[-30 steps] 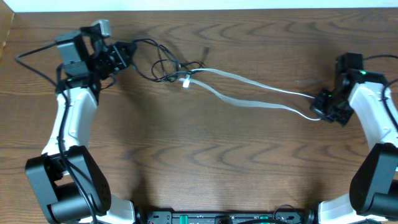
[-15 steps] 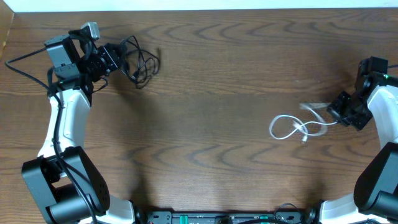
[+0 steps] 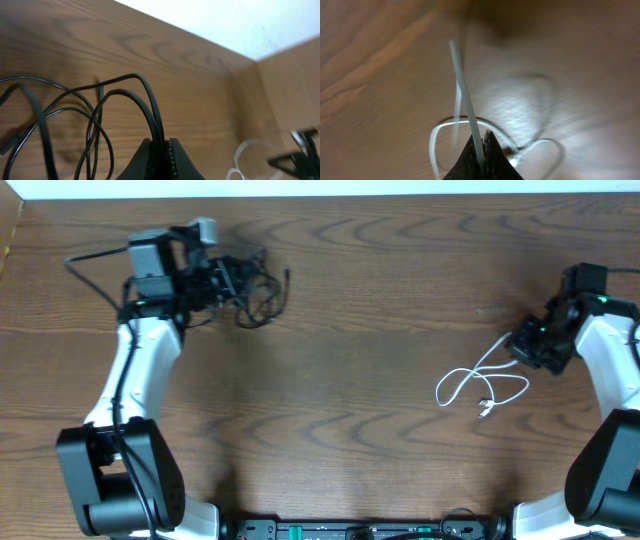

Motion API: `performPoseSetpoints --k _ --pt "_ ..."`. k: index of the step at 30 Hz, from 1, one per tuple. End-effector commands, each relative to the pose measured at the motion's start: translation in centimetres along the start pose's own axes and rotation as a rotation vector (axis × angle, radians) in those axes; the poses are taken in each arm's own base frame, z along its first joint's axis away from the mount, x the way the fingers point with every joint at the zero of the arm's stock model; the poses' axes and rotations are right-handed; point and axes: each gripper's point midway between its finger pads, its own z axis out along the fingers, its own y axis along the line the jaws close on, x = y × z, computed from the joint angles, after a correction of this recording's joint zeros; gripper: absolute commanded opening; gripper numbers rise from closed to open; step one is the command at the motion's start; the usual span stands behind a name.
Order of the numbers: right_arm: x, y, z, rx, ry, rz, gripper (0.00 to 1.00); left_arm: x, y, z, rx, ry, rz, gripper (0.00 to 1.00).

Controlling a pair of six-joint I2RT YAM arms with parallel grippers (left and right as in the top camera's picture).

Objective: Untangle cables

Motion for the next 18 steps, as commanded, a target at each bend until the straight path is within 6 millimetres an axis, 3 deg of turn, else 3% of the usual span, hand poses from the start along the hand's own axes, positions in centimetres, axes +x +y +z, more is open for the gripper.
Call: performPoseSetpoints --k 1,5,9,14,18 --pt "0.9 3.0 0.3 -0.088 0.024 -0.082 0.01 1.6 -4.1 1.2 0.085 0.049 0.053 0.08" --pt "1.3 5.6 0.5 -0.123 0.000 -0.188 0.01 4.5 -8.3 3.3 0.156 0.131 0.107 0.08" --pt "2.6 9.8 0.2 -0.269 -0.011 -0.456 0.01 6.9 -11.5 4.6 0.212 0.186 0.154 0.08" --pt "4.1 13.8 -0.4 -0.409 -0.035 -0.652 0.01 8.4 -13.7 5.3 0.253 0.217 0.177 0.08" --pt "3.5 15.8 -1.0 -0.482 -0.087 -0.676 0.01 9.0 -14.3 5.5 0.262 0.232 0.172 0.08"
